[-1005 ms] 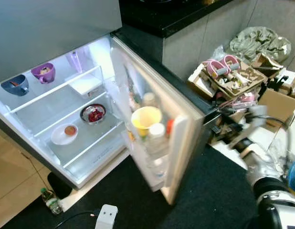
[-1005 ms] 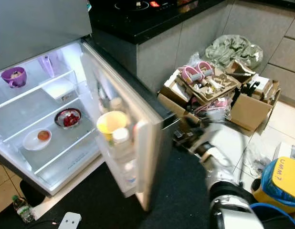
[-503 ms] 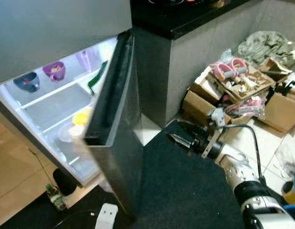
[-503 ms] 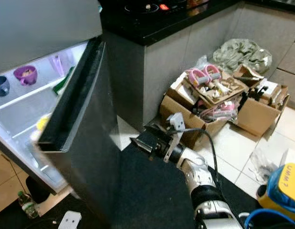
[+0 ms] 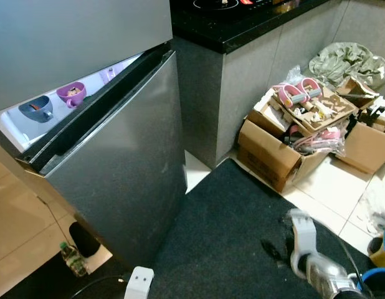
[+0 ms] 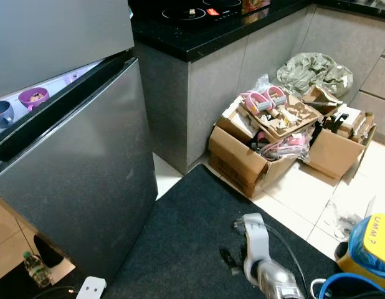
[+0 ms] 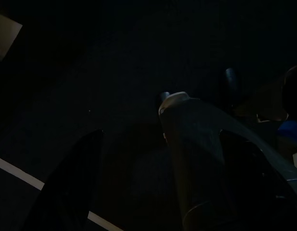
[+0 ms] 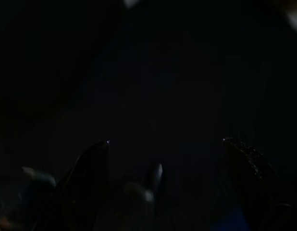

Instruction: Restocking fridge

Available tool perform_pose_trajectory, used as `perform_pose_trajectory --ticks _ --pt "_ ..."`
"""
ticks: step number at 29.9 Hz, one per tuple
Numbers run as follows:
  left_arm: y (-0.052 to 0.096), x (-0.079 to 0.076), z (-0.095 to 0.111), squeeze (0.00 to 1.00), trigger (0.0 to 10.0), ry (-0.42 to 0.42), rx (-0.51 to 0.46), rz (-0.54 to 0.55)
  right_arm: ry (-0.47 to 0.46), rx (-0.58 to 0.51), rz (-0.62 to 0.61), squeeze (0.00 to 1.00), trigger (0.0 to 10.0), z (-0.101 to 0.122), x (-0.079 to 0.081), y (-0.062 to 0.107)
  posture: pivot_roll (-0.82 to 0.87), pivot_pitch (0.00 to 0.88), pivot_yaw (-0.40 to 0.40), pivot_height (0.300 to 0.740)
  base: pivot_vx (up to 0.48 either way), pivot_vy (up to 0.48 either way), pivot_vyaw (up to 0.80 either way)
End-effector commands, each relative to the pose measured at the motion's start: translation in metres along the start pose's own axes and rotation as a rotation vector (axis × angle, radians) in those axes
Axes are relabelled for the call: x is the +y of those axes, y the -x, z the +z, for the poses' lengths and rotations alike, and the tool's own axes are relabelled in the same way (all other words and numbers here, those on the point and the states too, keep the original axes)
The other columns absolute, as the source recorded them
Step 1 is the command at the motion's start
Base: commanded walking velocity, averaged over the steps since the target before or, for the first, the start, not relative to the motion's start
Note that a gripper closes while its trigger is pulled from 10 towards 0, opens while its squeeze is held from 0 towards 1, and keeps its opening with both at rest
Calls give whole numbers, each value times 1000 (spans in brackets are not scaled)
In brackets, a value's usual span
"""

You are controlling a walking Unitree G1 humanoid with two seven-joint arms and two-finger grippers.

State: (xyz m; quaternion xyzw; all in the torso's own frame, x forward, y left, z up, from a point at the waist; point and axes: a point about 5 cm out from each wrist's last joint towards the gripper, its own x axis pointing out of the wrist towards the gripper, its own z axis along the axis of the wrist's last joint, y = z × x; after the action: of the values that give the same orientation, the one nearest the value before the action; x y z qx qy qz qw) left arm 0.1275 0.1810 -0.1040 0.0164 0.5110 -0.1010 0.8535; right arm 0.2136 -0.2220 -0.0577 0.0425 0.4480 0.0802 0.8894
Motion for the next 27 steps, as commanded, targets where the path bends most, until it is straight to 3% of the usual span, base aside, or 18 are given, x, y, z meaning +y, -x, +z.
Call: perform_pose_trajectory --ticks 1,3,4,5,6,7,8,11,12,13,14,15,16,17,18,21,24,27 --pt "3 -2 -20 0 10000 -2 73 -2 -6 46 -56 0 10000 -15 -6 3 -33 72 17 740 0 0 0" --pt "1 9 8 0 10000 26 -46 66 -44 149 -157 0 10000 -55 -16 14 -33 74 21 740 0 0 0" --pt "1 9 8 0 10000 26 -46 66 -44 149 -157 0 10000 -55 -16 14 -33 74 21 740 0 0 0" --pt "0 23 45 0 10000 53 -185 138 -66 186 -186 0 10000 -71 -18 19 -31 78 20 740 0 0 0" --pt "0 23 45 0 10000 53 -185 138 -66 186 -186 0 10000 -71 -18 19 -31 78 20 740 0 0 0" --pt "1 32 74 0 10000 57 -284 175 -72 195 -189 0 10000 -76 -18 20 -31 78 20 740 0 0 0" --pt "1 32 74 0 10000 57 -284 175 -72 195 -189 0 10000 -76 -18 20 -31 78 20 740 0 0 0" --pt "14 48 149 0 10000 41 -530 230 -81 199 -195 0 10000 -79 -17 20 -48 86 26 740 0 0 0" --pt "14 48 149 0 10000 41 -530 230 -81 199 -195 0 10000 -79 -17 20 -48 86 26 740 0 0 0" --pt "25 53 187 0 10000 7 -647 246 -84 193 -200 0 10000 -78 -17 20 -52 94 28 740 0 0 0" --pt "25 53 187 0 10000 7 -647 246 -84 193 -200 0 10000 -78 -17 20 -52 94 28 740 0 0 0" --pt "40 58 225 0 10000 -32 -761 269 -83 186 -205 0 10000 -77 -17 20 -59 105 29 740 0 0 0" --pt "40 58 225 0 10000 -32 -761 269 -83 186 -205 0 10000 -77 -17 20 -59 105 29 740 0 0 0" --pt "54 63 251 0 10000 -67 -836 304 -80 185 -206 0 10000 -78 -17 20 -65 113 30 740 0 0 0" --pt "54 63 251 0 10000 -67 -836 304 -80 185 -206 0 10000 -78 -17 20 -65 113 30 740 0 0 0" --pt "73 76 276 0 10000 -118 -897 393 -72 179 -208 0 10000 -81 -19 22 -72 128 30 740 0 0 0" --pt "77 79 279 0 10000 -127 -904 414 -74 175 -207 0 10000 -81 -19 22 -72 128 30 740 0 0 0" --pt "104 106 299 0 10000 -181 -943 598 -87 177 -213 0 10000 -87 -21 26 -85 154 37 740 0 0 0"
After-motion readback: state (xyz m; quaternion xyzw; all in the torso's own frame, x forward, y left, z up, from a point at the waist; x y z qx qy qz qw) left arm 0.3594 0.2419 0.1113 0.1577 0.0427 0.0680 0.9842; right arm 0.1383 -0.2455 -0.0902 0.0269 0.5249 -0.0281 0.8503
